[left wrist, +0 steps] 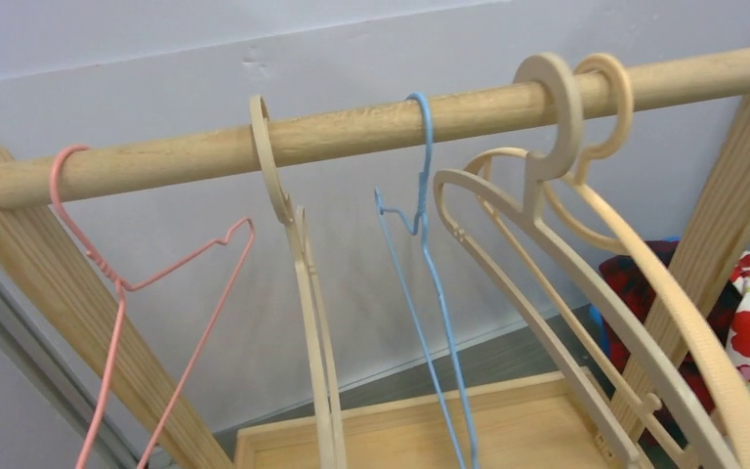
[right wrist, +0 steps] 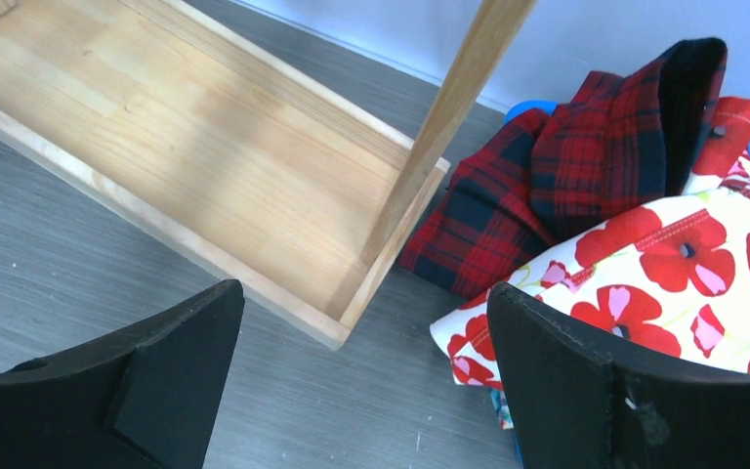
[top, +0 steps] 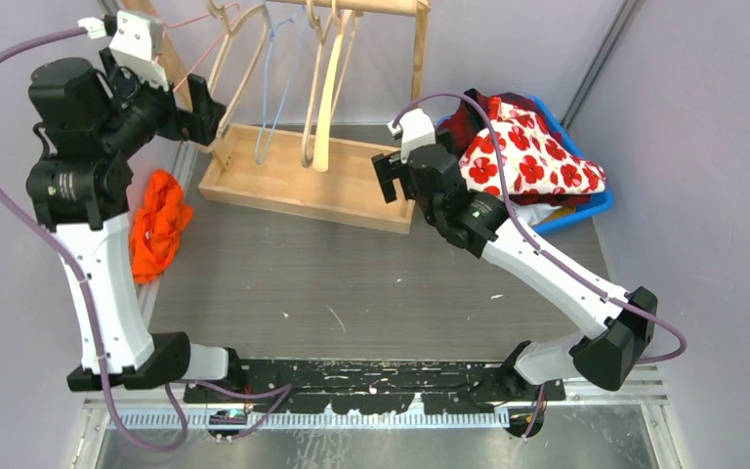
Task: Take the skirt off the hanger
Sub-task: Reset both arms
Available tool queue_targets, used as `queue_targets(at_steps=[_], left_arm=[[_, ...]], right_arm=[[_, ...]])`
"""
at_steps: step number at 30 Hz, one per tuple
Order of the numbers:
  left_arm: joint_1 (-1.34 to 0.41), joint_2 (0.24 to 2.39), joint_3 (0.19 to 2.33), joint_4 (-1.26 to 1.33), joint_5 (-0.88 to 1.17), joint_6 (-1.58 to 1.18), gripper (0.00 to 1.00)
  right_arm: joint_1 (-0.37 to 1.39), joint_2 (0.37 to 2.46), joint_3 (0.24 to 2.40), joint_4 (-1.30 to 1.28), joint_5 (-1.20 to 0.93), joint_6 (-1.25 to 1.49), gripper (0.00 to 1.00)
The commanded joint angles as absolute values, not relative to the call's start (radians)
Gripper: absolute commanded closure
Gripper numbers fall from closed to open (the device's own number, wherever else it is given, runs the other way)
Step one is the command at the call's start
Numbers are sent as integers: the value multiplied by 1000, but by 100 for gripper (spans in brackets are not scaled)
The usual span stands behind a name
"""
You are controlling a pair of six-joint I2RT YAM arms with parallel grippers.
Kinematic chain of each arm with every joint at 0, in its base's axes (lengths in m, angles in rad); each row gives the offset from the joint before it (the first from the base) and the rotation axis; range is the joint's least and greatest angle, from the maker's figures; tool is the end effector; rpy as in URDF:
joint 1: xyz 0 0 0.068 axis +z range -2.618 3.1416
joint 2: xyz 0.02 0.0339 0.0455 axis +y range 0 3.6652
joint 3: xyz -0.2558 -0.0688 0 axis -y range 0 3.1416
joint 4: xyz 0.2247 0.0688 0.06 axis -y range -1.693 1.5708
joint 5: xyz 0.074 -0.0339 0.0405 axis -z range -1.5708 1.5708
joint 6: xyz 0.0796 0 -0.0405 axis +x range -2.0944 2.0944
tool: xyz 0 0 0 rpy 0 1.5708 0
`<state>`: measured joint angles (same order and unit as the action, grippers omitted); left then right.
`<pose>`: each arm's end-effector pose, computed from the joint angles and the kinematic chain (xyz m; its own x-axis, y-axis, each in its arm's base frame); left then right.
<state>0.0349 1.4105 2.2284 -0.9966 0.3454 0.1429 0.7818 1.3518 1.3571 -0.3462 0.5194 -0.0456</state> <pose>0.2364 -0.0187 0.5445 -0.1331 0.1294 -0.9826 0.3224 0.9432 0.0806 0.2575 0.2000 0.3765 -0.2243 -0.2784 -0.9339 -0.2902 0.9339 -0.2087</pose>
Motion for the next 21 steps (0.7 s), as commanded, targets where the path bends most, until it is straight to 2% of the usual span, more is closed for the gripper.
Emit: queue_targets(at_steps=[1, 11, 15, 21], left_arm=[[32, 1316, 2134, -940, 375, 104, 2], [-18, 974, 1720, -843, 432, -6, 0], [-59, 860, 1619, -872, 360, -52, 0], [-69, 680, 1505, -1063, 208, -96, 1]], right_arm=[[778, 1376, 1369, -239, 519, -69, 0], [772, 1438, 1425, -177, 549, -40, 0], [769, 1473, 1455, -169, 537, -30, 0], [753, 1503, 1445, -174, 543, 18, 0]])
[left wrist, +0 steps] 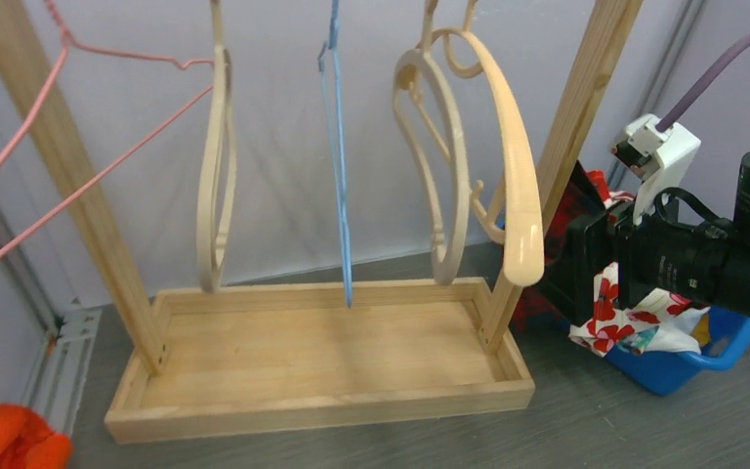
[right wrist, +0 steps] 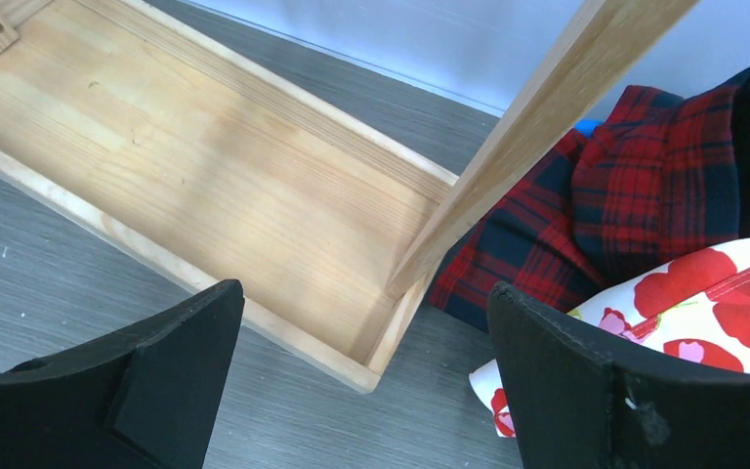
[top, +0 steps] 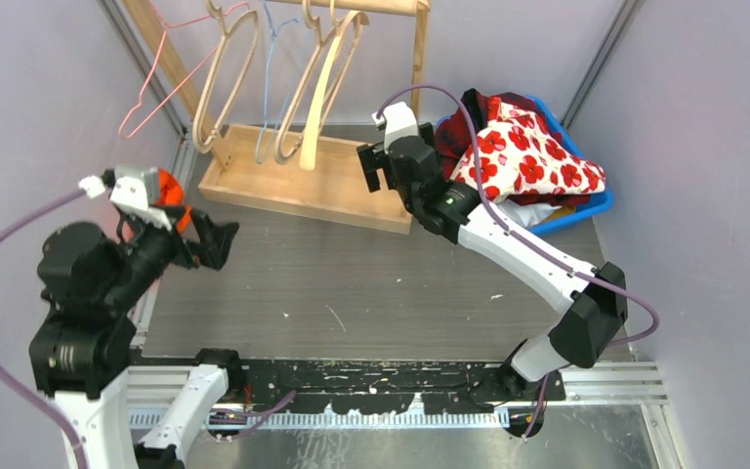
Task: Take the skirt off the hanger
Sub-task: Reset both arms
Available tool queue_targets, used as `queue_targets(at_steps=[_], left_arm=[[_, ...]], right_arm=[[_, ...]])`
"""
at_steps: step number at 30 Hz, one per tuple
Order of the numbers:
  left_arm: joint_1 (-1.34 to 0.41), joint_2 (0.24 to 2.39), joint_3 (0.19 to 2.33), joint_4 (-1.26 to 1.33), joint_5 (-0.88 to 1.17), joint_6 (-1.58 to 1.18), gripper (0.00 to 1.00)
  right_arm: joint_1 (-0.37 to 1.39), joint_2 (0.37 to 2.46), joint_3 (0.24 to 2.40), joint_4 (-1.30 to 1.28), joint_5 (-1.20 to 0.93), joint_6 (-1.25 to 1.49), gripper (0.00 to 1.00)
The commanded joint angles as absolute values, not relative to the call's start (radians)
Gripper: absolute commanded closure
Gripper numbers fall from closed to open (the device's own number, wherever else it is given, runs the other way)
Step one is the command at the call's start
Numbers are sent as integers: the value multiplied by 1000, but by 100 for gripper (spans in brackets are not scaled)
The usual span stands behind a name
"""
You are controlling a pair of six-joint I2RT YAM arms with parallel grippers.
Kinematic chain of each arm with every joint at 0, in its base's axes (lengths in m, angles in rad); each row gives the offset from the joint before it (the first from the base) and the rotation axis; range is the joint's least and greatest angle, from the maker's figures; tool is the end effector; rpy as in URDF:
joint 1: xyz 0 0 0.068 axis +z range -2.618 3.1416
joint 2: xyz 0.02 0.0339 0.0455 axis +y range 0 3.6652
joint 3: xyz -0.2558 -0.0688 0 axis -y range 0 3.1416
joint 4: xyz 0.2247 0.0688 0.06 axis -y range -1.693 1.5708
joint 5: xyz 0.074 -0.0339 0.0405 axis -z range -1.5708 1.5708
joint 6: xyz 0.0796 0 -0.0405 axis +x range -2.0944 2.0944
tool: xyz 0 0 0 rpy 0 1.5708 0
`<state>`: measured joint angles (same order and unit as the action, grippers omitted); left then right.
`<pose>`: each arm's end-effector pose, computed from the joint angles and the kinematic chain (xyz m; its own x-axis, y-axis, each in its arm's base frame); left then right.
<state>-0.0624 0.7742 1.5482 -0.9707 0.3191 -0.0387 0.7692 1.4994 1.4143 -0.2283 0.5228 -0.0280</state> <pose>0.1008 -0.0313 0.4631 -0.2091 -0.0237 -0.9776 0.3585 0.9283 -0.0992 0.2911 0.2265 0.3653 -0.2141 -0.2410 -0.9466 -0.2675 0.9465 -0.1805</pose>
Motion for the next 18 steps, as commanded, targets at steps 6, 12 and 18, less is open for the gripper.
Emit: queue_targets(at_steps=[6, 12, 18], left_arm=[[-69, 522, 1376, -1167, 132, -267, 1], [-69, 592, 1405, -1283, 132, -315, 1], [-69, 647, 1428, -1325, 18, -357, 1]], right_arm=[[738, 1521, 1399, -153, 554, 38, 0], [707, 1528, 1386, -153, 575, 99, 0], [676, 1529, 1350, -143, 601, 132, 0]])
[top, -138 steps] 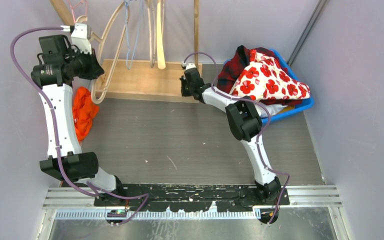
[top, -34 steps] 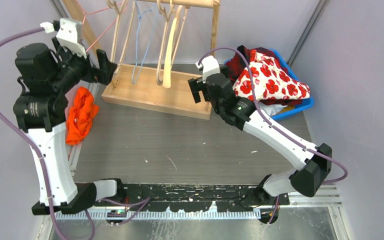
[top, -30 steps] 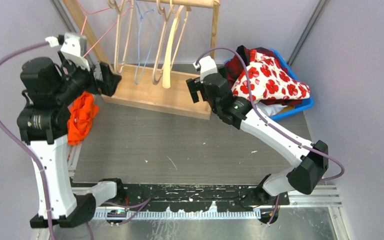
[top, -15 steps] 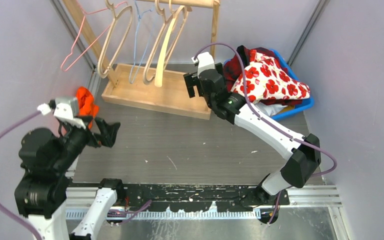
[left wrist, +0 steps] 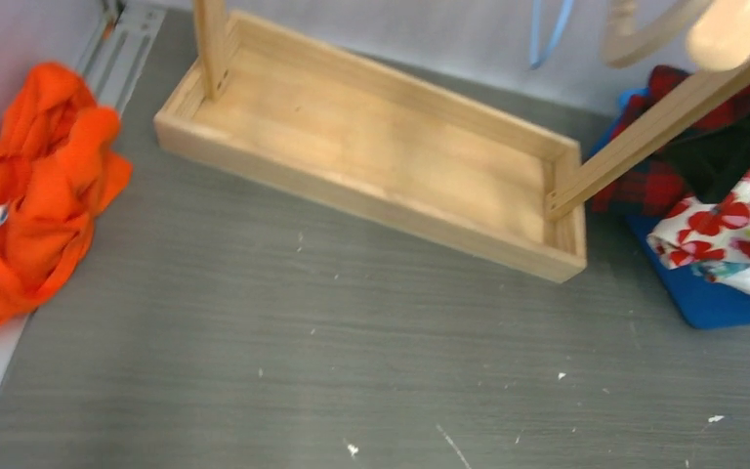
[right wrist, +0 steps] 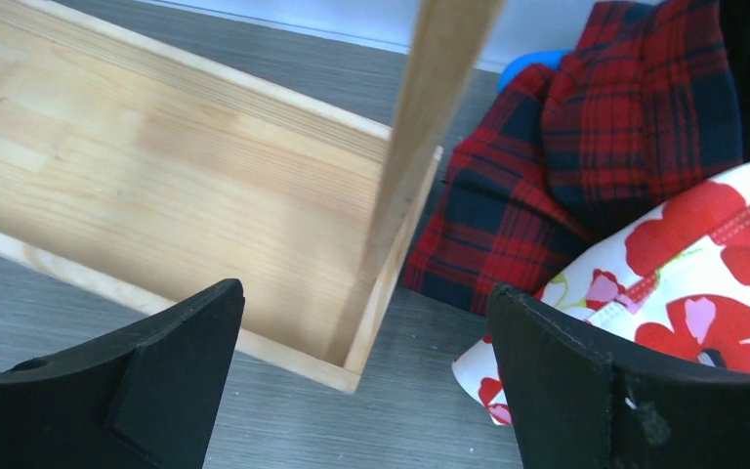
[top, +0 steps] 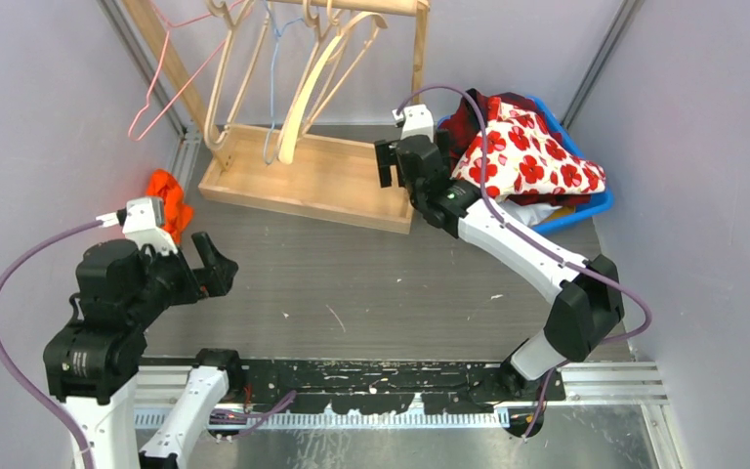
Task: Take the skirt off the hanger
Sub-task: Reset both arms
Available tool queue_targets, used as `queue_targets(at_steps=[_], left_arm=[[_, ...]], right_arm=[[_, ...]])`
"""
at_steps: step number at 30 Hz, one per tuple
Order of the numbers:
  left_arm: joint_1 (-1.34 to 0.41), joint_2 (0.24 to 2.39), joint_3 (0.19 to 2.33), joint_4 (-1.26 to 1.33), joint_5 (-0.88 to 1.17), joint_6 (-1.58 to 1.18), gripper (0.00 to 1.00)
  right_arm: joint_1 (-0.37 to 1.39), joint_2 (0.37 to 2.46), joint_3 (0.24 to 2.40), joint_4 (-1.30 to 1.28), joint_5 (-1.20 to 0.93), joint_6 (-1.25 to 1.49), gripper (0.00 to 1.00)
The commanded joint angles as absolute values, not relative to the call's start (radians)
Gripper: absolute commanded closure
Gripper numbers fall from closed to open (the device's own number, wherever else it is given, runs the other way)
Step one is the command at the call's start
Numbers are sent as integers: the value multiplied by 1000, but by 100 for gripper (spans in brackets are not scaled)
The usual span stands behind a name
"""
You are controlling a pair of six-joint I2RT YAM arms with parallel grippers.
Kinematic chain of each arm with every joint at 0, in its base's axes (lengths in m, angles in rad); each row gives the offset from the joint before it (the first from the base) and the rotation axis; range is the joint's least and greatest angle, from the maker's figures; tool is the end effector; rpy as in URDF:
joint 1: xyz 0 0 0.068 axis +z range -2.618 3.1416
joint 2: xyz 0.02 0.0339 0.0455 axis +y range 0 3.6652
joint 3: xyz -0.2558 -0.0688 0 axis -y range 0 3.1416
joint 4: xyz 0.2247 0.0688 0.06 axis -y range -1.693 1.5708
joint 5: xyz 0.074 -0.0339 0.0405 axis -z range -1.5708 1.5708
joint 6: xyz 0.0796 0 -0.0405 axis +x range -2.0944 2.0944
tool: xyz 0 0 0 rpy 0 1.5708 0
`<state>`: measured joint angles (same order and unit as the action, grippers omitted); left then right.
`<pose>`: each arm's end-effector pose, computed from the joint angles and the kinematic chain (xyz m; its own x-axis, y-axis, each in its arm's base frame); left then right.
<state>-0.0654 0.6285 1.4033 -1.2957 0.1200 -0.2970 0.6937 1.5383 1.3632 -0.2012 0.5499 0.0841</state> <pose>0.0636 -0.0137 0.3878 -0.5242 -0.2568 -0.8120 0.0158 0.9503 -0.3108 0.3152 0.2080 0.3370 -0.2960 -0.1530 -0.9429 -0.1471 0.9826 -0.1132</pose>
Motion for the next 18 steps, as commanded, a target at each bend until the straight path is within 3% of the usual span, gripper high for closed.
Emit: queue_targets(at_steps=[1, 8, 18], left_arm=[[-69, 642, 1422, -1320, -22, -383, 1], [-70, 646, 1377, -1343, -178, -434, 1], [-72, 679, 1351, -1273, -97, -434, 1]], right_arm=[[669, 1527, 1340, -142, 609, 145, 0], [537, 1489, 1290, -163, 622, 274, 0], [472, 1478, 1274, -145, 634, 255, 0]])
